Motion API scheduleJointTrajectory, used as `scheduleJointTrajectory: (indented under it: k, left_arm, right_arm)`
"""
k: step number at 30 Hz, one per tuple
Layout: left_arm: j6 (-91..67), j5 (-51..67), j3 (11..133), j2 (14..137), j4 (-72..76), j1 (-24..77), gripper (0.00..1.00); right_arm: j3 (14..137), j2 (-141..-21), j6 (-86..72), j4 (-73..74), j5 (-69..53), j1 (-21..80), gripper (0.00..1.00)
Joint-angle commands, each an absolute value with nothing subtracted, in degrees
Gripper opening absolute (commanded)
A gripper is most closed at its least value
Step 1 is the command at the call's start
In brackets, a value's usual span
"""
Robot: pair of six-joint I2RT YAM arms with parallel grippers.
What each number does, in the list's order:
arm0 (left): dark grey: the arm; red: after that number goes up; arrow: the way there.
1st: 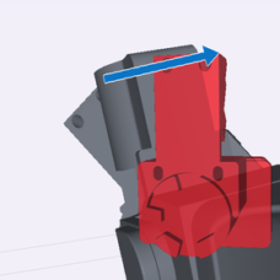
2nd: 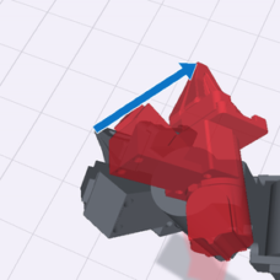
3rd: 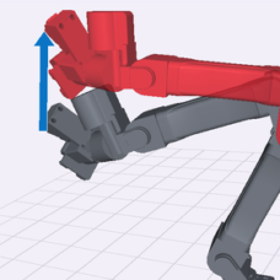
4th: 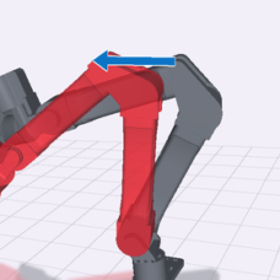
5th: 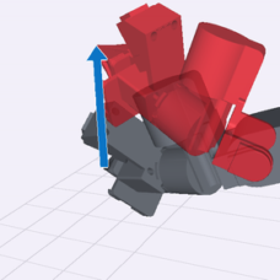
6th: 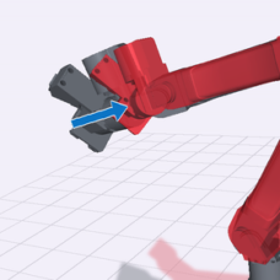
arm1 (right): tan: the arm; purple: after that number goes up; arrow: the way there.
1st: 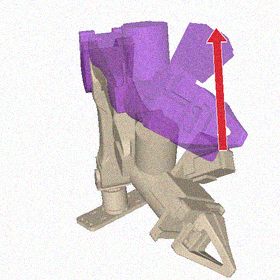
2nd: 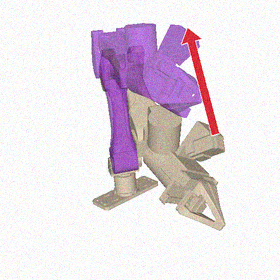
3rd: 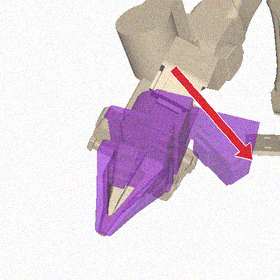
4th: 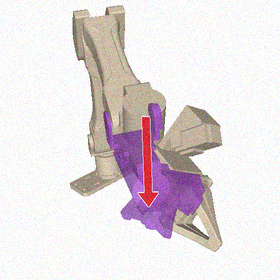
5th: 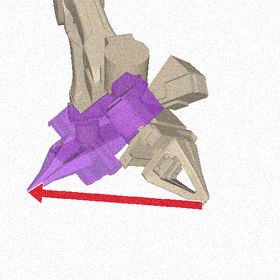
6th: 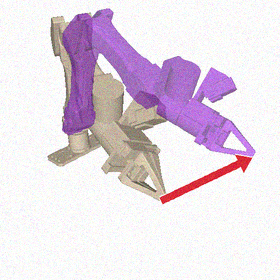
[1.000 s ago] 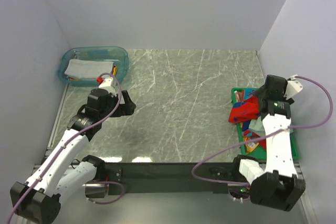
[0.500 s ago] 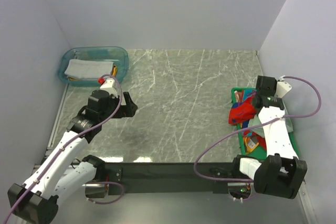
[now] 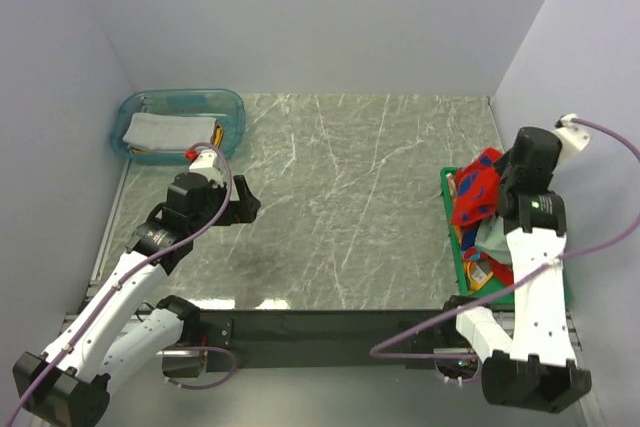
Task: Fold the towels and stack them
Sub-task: Grab crumpled towel, then move the towel to the center of the board
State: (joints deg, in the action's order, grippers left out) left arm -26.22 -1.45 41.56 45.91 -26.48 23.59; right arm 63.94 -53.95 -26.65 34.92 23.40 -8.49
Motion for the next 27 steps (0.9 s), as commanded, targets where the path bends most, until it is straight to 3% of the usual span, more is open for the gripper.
scheduleJointTrajectory:
  k: [1, 9, 16, 21, 27]
  left_arm:
    - [-25.7, -2.4, 42.8, 45.2, -26.3, 23.8, 0.99]
    - [-25.7, -2.8, 42.9, 45.4, -26.3, 23.7, 0.99]
    - [-25.9, -5.0, 42.9, 45.0, -26.2, 23.6, 0.99]
    - [-26.6, -6.5, 42.9, 44.7, -26.3, 23.0, 0.99]
    - [-27.2, -6.6, 42.9, 45.4, -26.3, 22.7, 1.0]
  right_arm:
    - [68.7, -51.6, -22.4, 26.9, 15.9, -8.2, 0.0]
    - [83.1, -63.0, -20.9, 20.0, -2.8, -3.4, 0.0]
    - [97.3, -75.6, -17.8, 17.4, -6.1, 16.1, 0.0]
    - [89.0, -77.5, -15.7, 14.3, -6.9, 26.2, 0.01]
    - [65.2, -79.7, -14.4, 10.2, -10.3, 38.9, 0.12]
